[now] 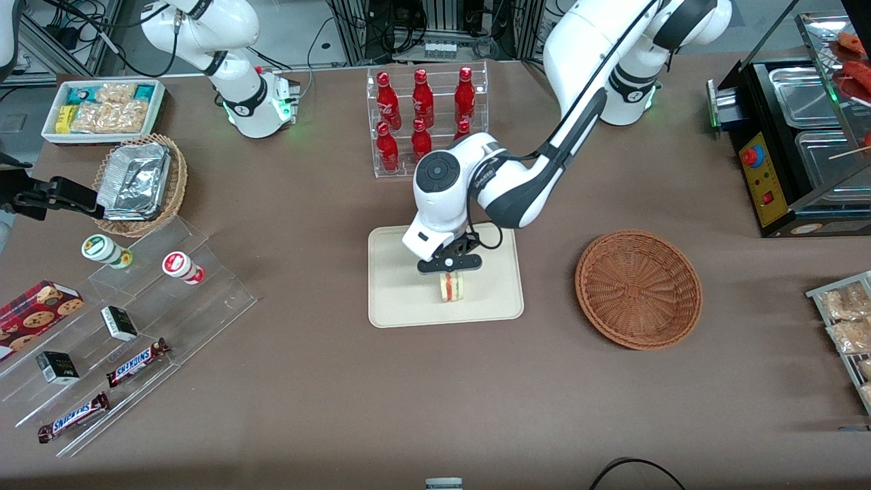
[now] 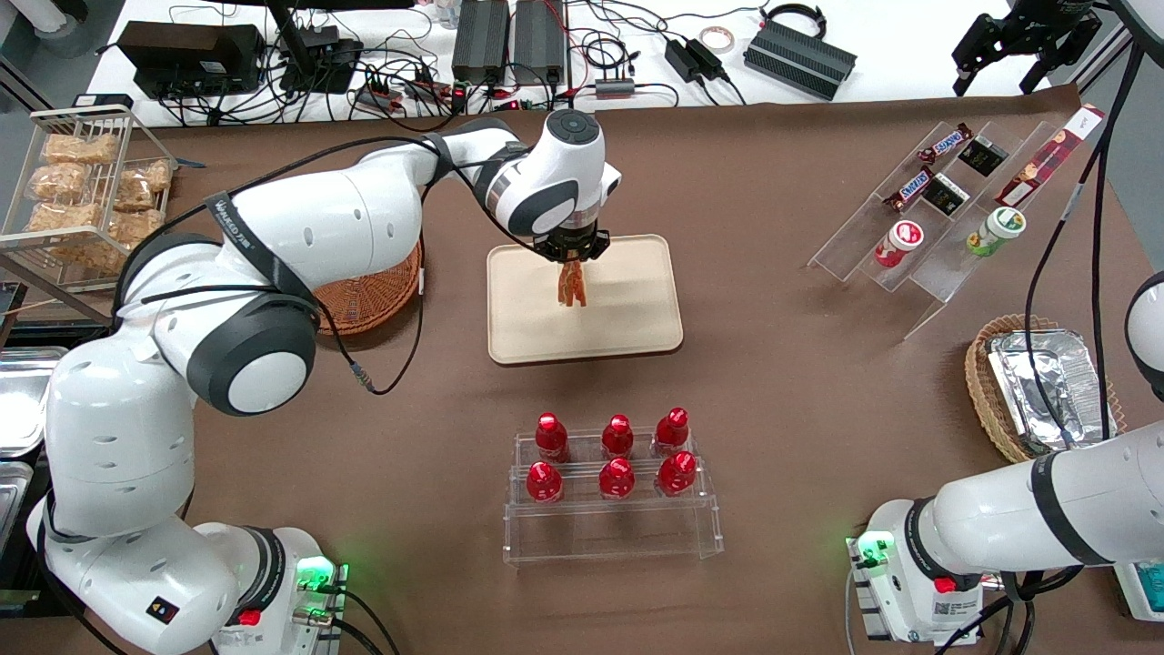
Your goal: Place sandwich from basket to tray
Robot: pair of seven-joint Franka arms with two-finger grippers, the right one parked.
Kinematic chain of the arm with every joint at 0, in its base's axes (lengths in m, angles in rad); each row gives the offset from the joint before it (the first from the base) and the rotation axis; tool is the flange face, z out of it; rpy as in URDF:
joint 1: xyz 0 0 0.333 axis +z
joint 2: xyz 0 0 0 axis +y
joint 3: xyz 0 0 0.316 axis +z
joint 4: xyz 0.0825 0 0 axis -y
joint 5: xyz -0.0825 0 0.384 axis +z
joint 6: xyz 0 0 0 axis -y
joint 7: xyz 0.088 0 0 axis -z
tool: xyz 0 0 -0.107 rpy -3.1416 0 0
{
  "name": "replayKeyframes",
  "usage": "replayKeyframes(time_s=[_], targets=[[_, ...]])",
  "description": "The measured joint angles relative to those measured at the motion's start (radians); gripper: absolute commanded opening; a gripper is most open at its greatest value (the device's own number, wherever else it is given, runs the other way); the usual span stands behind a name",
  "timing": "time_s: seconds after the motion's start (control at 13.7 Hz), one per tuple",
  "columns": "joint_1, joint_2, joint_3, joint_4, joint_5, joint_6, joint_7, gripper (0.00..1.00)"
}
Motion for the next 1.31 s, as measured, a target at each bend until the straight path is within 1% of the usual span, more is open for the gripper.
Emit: replayKeyframes(time_s=[0.29, 0.36, 0.44, 0.51, 0.73, 0.88, 1.02, 1.17, 1.31], targets=[[-0.001, 0.053, 0.0, 0.001, 0.0, 0.06, -0.01, 0.0], [-0.003, 0.068, 0.0, 0.001, 0.0, 0.073, -0.011, 0.29], [-0.009, 0.081, 0.0, 0.001, 0.0, 0.081, -0.011, 0.96], [-0.016, 0.089, 0.0, 0.001, 0.0, 0.084, -0.012, 1.0], [-0.024, 0.09, 0.0, 0.011, 0.001, 0.073, -0.017, 1.0], [-0.022, 0.065, 0.002, 0.037, 0.001, 0.007, -0.021, 1.0], [-0.019, -0.002, 0.004, 0.058, 0.001, -0.077, -0.026, 1.0], [-0.006, -0.097, 0.009, 0.063, 0.0, -0.149, -0.051, 1.0], [0.038, -0.192, 0.012, 0.064, -0.001, -0.228, -0.053, 1.0]])
